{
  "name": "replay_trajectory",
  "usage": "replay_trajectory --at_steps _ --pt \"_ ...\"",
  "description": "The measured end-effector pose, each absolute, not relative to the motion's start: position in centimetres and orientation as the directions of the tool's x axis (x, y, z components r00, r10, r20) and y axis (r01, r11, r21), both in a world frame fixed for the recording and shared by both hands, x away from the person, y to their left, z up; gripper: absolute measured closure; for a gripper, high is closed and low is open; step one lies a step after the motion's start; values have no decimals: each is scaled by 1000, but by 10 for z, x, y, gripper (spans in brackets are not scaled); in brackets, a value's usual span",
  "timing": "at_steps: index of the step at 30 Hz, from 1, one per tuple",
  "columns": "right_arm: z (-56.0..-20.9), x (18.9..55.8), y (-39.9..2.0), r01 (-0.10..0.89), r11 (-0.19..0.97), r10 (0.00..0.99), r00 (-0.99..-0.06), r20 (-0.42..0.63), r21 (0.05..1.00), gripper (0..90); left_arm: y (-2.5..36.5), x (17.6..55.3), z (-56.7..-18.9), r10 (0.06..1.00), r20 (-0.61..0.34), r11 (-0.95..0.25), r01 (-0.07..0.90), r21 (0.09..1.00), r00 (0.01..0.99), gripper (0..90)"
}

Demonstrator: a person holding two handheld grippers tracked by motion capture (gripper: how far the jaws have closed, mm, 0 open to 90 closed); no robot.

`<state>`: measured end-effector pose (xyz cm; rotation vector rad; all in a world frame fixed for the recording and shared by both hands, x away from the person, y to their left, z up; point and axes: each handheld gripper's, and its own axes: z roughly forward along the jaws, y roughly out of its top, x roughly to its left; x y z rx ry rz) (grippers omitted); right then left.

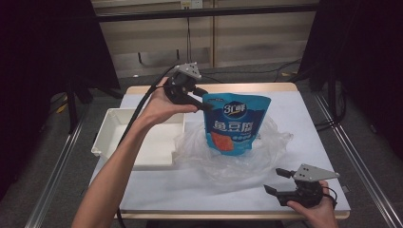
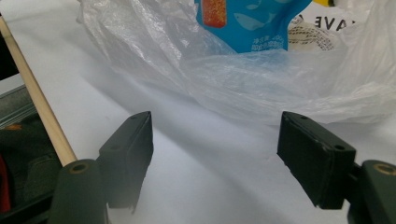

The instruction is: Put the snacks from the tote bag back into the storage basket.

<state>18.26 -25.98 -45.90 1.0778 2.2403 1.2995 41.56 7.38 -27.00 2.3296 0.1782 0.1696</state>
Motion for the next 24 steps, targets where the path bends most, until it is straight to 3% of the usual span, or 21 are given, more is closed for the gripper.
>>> replay_trajectory --at_steps 14,20,24 --pt "-460 185 -259 453 295 744 -661 95 841 263 40 423 -270 115 63 -768 49 638 991 506" --pt "-460 185 -261 452 290 745 -660 97 843 250 25 421 -268 97 63 -806 41 590 993 462" --pt "-460 184 -261 451 293 740 -665 99 843 248 18 422 -269 84 61 -823 34 568 995 508"
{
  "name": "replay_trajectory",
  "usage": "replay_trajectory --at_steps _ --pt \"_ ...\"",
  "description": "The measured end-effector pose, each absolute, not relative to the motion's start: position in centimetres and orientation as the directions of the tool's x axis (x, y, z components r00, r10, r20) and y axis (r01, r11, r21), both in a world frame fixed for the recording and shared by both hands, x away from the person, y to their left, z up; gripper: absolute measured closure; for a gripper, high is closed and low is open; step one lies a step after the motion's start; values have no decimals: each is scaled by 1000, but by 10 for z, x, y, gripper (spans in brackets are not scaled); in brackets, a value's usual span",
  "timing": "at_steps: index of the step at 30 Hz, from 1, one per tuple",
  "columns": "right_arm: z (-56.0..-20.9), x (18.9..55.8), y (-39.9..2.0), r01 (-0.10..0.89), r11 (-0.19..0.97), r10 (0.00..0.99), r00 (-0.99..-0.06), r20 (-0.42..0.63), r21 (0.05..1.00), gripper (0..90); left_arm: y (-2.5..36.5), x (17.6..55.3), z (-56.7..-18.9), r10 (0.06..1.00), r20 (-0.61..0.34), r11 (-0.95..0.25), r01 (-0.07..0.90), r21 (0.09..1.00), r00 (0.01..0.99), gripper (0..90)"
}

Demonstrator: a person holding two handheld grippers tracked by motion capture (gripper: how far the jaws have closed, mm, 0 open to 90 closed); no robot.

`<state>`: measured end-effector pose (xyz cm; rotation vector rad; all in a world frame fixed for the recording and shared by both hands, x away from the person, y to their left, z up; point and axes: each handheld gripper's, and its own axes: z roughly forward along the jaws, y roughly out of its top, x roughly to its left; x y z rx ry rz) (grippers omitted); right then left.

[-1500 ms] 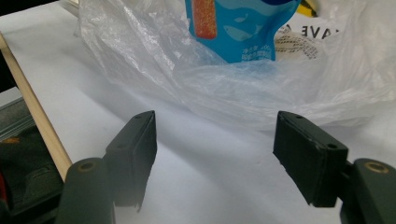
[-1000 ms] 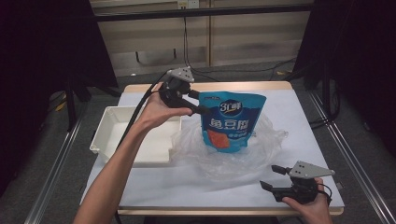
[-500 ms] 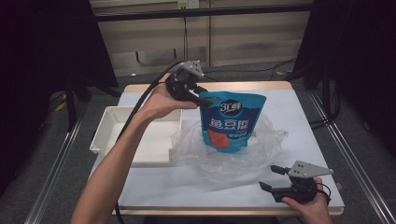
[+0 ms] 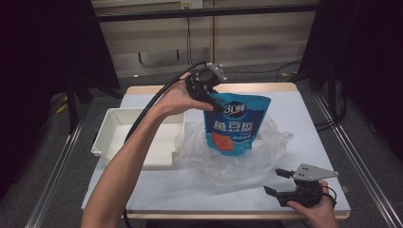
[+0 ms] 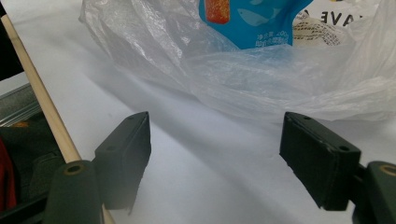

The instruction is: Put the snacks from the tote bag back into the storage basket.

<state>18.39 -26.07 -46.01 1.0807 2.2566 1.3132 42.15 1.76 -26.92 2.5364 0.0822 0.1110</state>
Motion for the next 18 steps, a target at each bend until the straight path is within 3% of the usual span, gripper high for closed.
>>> replay_trajectory --at_steps 4,6,9,12,18 --pt "-461 185 -262 456 287 740 -664 107 843 250 10 422 -276 60 60 -848 19 530 996 569" --pt "-461 186 -262 458 289 742 -662 106 841 250 7 422 -279 42 55 -859 8 511 998 623" --pt "-462 186 -263 459 289 745 -659 104 840 251 6 423 -282 7 37 -865 -13 502 999 773" --pt "-462 186 -262 462 291 746 -658 104 838 252 6 425 -283 32 6 -857 25 514 999 822" --pt "-462 187 -260 459 302 739 -666 99 836 252 4 427 -285 34 -7 -862 33 506 999 776"
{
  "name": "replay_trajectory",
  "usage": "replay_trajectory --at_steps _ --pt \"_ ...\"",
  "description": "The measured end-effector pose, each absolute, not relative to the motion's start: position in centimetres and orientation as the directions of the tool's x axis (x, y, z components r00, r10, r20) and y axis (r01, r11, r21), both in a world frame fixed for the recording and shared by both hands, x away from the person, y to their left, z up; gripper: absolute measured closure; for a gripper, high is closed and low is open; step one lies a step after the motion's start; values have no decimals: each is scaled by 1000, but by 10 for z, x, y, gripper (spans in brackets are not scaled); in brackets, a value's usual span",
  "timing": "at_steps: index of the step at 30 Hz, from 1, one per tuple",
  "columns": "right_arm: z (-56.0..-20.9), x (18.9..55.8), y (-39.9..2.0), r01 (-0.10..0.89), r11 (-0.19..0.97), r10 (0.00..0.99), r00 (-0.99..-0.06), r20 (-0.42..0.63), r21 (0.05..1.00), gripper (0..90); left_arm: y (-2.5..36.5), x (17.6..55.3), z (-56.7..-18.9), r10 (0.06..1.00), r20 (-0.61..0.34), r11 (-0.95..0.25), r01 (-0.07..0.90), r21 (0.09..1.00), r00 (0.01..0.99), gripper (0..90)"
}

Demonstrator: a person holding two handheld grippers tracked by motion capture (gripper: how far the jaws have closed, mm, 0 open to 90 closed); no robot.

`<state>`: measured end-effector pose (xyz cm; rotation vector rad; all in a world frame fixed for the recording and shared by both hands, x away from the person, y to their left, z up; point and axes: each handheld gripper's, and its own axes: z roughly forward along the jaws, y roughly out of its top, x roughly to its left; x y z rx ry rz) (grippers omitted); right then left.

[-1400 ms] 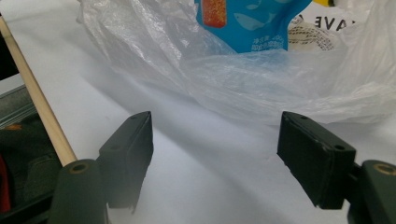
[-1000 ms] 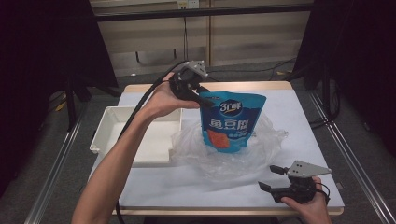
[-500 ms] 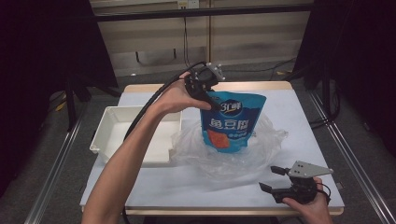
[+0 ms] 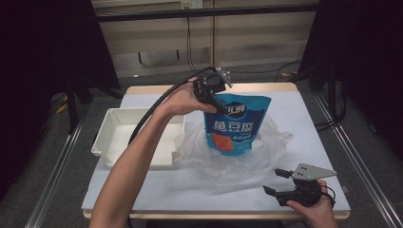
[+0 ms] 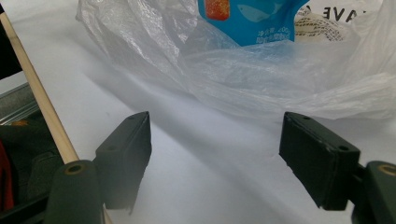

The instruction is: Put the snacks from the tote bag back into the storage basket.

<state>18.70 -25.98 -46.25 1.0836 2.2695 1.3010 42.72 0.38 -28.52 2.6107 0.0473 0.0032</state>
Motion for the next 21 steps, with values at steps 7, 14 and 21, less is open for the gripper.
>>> replay_trajectory --at_steps 7,14,21 --pt "-463 188 -258 459 307 736 -670 98 834 261 2 431 -286 38 -28 -862 47 504 999 770" --pt "-463 189 -258 462 309 734 -672 101 831 261 3 432 -291 40 -20 -861 45 507 999 725" --pt "-463 189 -259 461 307 734 -672 101 833 261 -1 430 -293 22 -40 -871 39 489 999 876"
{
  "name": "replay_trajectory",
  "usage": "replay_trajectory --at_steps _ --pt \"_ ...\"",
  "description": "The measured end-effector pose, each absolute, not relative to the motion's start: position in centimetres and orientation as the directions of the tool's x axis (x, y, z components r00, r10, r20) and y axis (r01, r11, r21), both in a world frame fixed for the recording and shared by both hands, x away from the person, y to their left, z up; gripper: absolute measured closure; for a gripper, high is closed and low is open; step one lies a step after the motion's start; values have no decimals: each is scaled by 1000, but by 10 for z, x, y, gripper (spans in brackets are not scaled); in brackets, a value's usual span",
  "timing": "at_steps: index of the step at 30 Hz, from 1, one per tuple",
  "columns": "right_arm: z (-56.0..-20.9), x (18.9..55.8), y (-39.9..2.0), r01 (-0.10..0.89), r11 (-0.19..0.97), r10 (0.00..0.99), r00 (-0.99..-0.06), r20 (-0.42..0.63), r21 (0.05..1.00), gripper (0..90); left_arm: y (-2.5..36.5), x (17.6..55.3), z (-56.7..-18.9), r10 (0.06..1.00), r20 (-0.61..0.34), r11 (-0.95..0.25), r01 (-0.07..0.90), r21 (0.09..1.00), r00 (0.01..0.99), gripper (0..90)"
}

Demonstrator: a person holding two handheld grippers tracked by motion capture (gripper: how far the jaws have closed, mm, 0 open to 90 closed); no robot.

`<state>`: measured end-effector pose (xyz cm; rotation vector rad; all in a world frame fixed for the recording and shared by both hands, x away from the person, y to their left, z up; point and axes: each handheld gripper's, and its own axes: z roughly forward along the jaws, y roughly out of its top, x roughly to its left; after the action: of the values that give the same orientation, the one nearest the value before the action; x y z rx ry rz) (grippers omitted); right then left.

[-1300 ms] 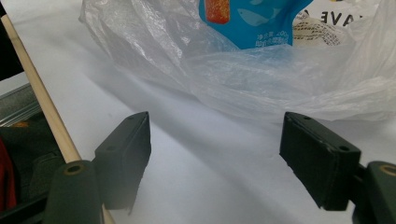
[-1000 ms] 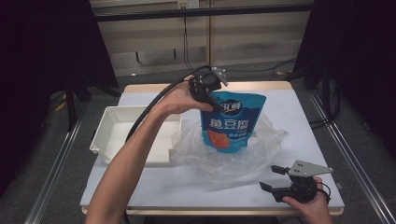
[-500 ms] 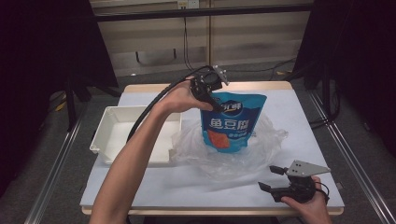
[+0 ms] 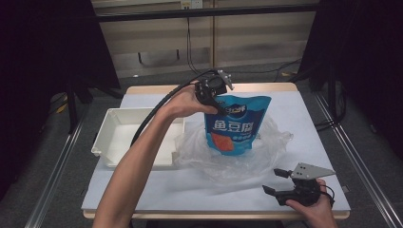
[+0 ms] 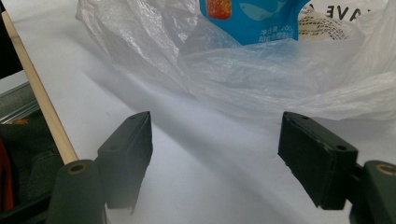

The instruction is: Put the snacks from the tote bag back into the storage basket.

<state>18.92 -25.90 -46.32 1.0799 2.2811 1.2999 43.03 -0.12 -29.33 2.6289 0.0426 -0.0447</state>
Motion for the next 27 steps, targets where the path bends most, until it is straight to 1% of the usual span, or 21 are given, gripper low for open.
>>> replay_trajectory --at_steps 5,7,8,13,14,16,18,19,20,21,23,24,27 --pt "-463 189 -259 463 306 735 -670 103 832 261 -2 431 -293 19 -43 -868 38 496 999 888" --pt "-463 189 -260 466 304 735 -669 107 831 260 -2 431 -294 37 -64 -859 65 508 997 896" --pt "-463 189 -260 467 304 735 -669 107 831 260 -2 433 -293 25 -70 -863 57 502 997 900" --pt "-463 189 -259 463 309 731 -674 104 831 261 -4 432 -292 16 -50 -865 38 501 999 900" --pt "-463 189 -260 461 309 730 -676 103 832 261 -4 431 -293 27 -54 -859 51 509 998 900" --pt "-463 189 -260 461 309 730 -675 103 832 261 -5 431 -292 13 -40 -865 31 500 999 900" --pt "-463 189 -260 463 309 731 -675 105 831 261 -6 429 -291 23 -39 -858 39 512 999 900" --pt "-463 189 -260 463 308 732 -674 105 831 260 -7 430 -291 11 -20 -864 20 503 1000 900" --pt "-463 189 -260 465 306 734 -671 106 831 259 -8 429 -291 23 -3 -859 21 511 1000 900" --pt "-463 189 -260 467 304 736 -669 106 830 257 -9 429 -291 26 -11 -857 28 514 1000 900" --pt "-463 190 -261 467 301 737 -668 108 831 254 -11 429 -289 26 4 -861 21 508 1000 900" --pt "-463 190 -261 469 303 737 -667 108 829 253 -12 430 -289 20 -10 -861 23 508 1000 900" --pt "-464 191 -260 469 307 735 -670 107 828 250 -16 428 -287 23 5 -867 18 498 1000 900"
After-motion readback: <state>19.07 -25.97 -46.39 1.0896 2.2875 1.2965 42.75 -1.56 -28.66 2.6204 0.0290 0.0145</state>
